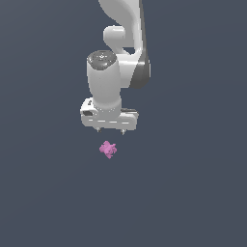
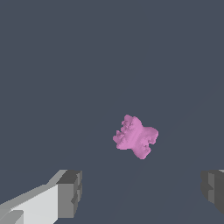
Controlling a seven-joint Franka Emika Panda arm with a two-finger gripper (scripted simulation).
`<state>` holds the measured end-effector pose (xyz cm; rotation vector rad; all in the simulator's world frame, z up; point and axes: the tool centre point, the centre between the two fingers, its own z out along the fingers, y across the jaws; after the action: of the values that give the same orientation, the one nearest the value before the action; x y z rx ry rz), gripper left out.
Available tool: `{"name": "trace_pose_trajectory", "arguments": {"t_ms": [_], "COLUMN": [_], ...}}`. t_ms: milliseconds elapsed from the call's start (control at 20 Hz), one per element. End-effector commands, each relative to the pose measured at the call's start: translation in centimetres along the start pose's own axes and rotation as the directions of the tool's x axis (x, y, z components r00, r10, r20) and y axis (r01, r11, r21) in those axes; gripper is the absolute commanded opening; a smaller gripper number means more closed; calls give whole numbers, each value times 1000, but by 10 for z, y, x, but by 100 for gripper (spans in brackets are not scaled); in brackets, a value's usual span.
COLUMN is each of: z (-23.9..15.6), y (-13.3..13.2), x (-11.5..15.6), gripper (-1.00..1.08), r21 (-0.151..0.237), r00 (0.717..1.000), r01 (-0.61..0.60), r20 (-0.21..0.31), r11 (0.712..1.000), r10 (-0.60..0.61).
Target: Pick up the object and move it to a goal position.
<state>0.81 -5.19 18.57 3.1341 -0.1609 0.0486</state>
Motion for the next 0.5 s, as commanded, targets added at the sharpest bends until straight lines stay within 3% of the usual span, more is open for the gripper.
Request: {"name": "trace_pose_trajectory", "arguments": {"t_ms": [0, 450], "z": [0, -18], "y": [0, -26], "x": [0, 10], "gripper": [100, 100], "r21": [0, 33], "r00": [1000, 999], "r01": [0, 35], "r20": [0, -41], "r11": [1000, 999], "r10": [0, -33]}}
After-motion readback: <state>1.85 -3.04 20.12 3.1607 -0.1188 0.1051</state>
